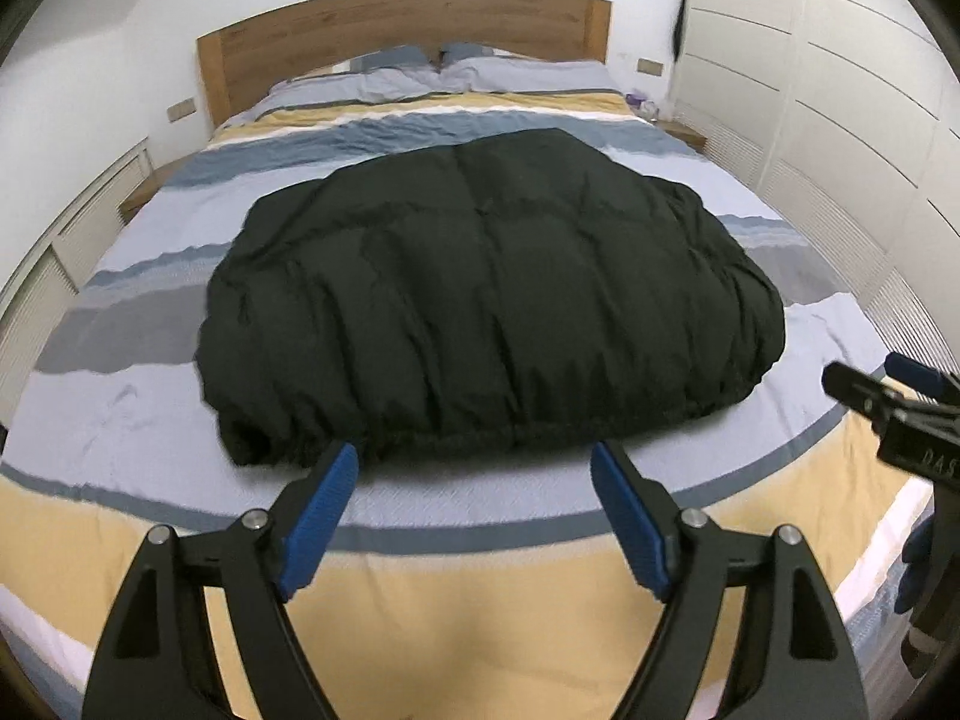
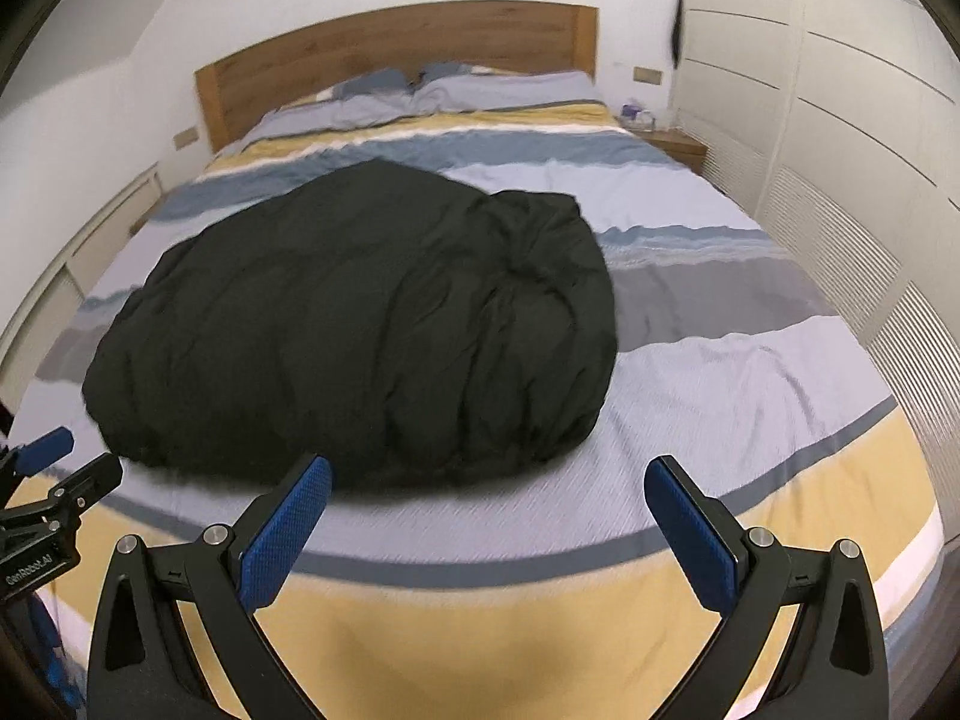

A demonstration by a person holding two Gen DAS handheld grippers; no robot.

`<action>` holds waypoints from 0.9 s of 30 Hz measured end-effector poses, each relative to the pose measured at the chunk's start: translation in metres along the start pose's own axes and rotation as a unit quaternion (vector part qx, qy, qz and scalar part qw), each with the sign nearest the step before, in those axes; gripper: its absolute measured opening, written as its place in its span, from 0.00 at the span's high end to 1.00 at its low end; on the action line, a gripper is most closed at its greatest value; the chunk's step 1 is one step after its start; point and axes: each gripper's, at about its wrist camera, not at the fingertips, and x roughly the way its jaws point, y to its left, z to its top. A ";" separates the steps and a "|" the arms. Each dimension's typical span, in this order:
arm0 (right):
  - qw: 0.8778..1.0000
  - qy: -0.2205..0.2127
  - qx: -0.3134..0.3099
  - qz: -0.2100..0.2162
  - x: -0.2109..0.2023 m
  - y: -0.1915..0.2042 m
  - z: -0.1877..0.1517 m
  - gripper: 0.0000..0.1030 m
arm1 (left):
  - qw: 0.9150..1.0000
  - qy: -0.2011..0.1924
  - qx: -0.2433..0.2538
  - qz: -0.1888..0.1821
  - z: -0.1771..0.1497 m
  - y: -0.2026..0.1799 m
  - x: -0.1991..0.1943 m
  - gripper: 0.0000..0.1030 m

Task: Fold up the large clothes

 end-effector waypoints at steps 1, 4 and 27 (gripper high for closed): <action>1.000 0.006 -0.006 0.003 -0.002 0.003 -0.002 0.01 | 1.000 0.002 -0.004 0.007 -0.001 0.002 -0.003 0.23; 1.000 0.016 -0.021 0.006 -0.009 0.010 -0.007 0.01 | 0.999 0.021 -0.031 0.012 -0.006 0.012 -0.006 0.23; 1.000 0.000 -0.027 0.000 -0.046 -0.007 0.016 0.01 | 0.994 -0.003 -0.058 0.094 0.008 0.046 -0.062 0.23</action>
